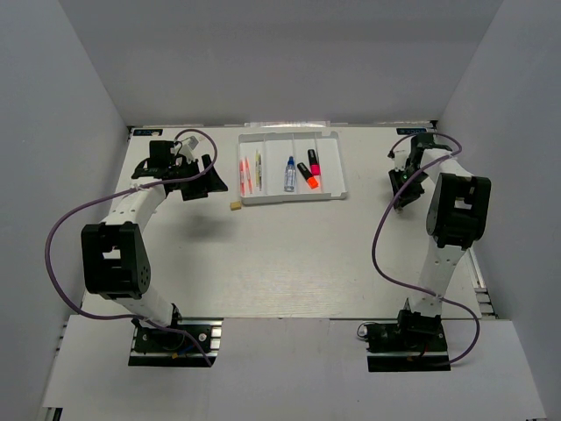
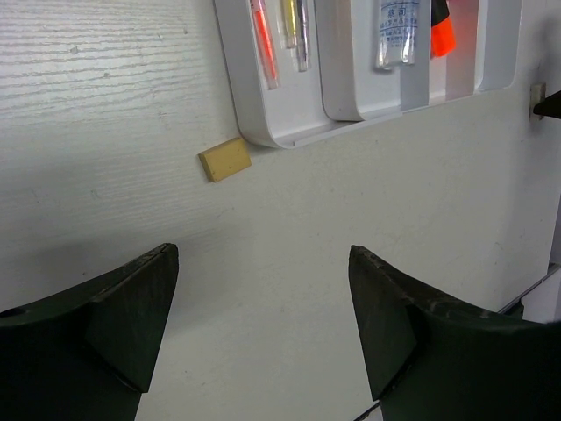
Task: Sort the stationery into containers
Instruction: Pick up the stationery from the center of the board.
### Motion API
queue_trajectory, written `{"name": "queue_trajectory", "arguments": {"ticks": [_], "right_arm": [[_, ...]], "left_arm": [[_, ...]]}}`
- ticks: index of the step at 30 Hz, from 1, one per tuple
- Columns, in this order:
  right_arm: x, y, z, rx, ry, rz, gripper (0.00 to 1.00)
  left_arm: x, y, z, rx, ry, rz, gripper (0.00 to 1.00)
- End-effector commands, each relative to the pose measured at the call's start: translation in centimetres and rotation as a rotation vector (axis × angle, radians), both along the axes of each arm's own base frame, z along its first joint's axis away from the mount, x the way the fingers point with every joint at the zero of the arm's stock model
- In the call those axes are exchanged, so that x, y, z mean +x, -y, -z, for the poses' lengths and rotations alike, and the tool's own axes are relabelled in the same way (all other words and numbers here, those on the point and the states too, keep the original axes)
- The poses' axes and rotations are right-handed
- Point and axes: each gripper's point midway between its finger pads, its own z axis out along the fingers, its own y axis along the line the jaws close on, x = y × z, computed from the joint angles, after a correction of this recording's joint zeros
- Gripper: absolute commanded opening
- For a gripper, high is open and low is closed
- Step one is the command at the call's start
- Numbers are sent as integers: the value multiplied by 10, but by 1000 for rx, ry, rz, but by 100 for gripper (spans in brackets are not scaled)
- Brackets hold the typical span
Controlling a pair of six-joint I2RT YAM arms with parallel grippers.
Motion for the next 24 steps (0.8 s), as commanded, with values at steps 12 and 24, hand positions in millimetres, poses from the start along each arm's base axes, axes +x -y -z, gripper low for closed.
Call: {"name": "queue_trajectory", "arguments": {"ticks": [12, 24], "right_arm": [[2, -14, 16, -22, -18, -19, 38], [33, -47, -26, 100, 59, -56, 0]], "left_arm": [[3, -1, -7, -15, 27, -12, 88], [1, -2, -8, -14, 33, -20, 88]]}}
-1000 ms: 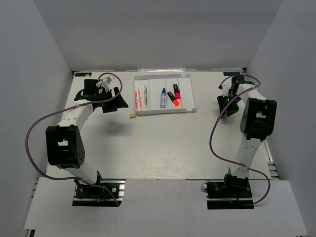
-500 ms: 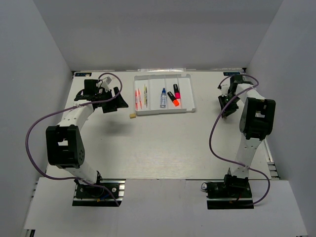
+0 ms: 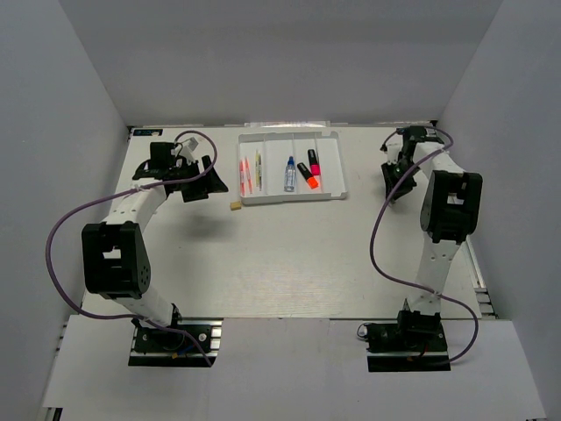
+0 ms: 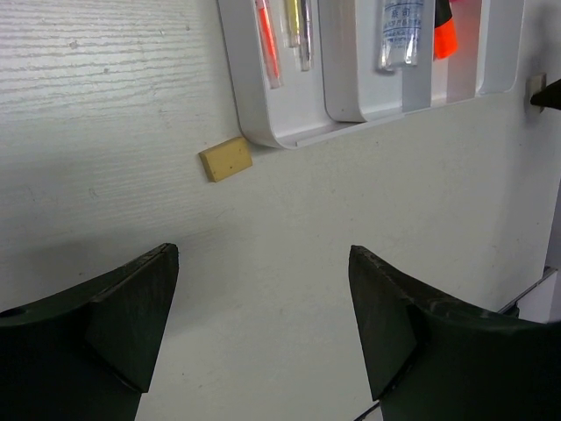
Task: Sort the stationery into containers
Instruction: Pick up the stationery from the center of the board, then place the stationery in the storage box.
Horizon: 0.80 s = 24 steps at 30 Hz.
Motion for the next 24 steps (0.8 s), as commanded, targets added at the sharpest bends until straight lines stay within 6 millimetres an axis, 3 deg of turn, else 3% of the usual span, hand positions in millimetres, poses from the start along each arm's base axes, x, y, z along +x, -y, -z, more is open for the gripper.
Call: {"name": "queue_trajectory", "arguments": {"ticks": [1, 3, 4, 5, 7, 8, 10, 11, 16, 24], "right_arm": [[41, -43, -54, 151, 136, -40, 0], [54, -59, -79, 200, 176, -56, 0], [69, -85, -106, 229, 246, -113, 0], [74, -98, -118, 248, 274, -137, 0], [81, -117, -131, 287, 301, -152, 0], [89, -137, -150, 302, 349, -183, 0], [98, -151, -156, 321, 382, -194, 0], [99, -167, -153, 329, 380, -199, 0], [114, -200, -128, 295, 386, -205, 0], [125, -206, -96, 230, 373, -217, 0]], "left_arm": [[1, -2, -12, -7, 41, -13, 88], [0, -1, -10, -15, 35, -11, 88], [1, -1, -10, -16, 35, -14, 88], [1, -1, -10, -16, 37, -14, 88], [2, -2, -10, -15, 38, -25, 88], [3, -2, -10, -13, 42, -29, 88], [4, -5, -7, -2, 41, -39, 88], [5, -7, -5, 8, 37, -46, 88], [10, -16, -2, 67, 50, -59, 87], [7, -2, -24, 84, 246, 163, 85]]}}
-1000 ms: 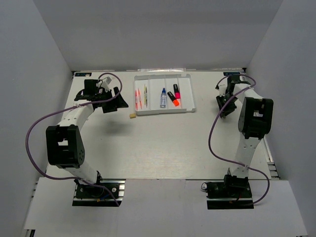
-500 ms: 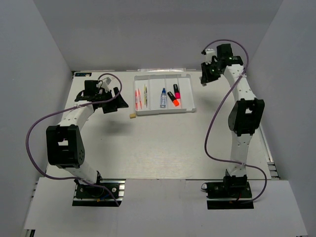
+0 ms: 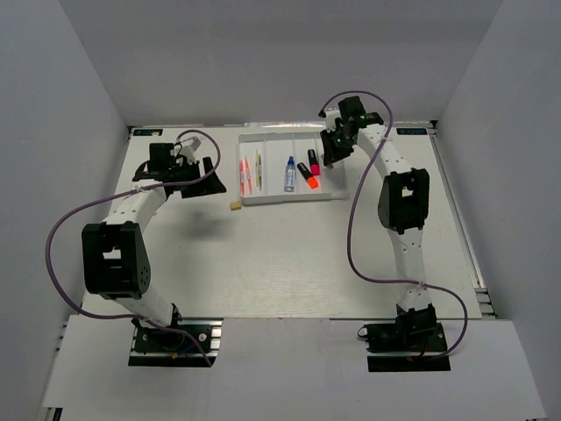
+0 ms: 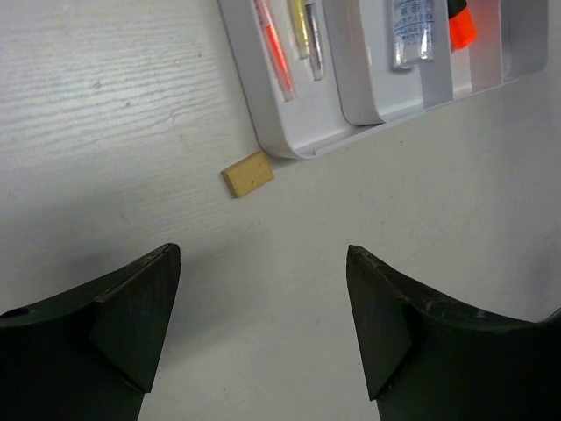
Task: Sort the stationery into containers
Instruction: Place the stationery in the storage box, then pick up the stationery from the center of the board.
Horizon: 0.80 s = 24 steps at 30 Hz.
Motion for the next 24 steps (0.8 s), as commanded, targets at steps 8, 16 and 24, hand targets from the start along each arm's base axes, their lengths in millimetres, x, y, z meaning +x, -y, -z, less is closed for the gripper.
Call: {"name": "queue_trajectory", "arguments": {"ticks": [8, 16, 24], "right_arm": [[17, 8, -7, -36, 65, 35, 34], [0, -5, -33, 11, 63, 12, 63], [-21, -1, -89, 66, 111, 4, 63]], "left_arm": [[6, 8, -8, 156, 410, 401, 83], [-4, 24, 39, 177, 530, 781, 77], [21, 31, 67, 171, 558, 938, 73]]}}
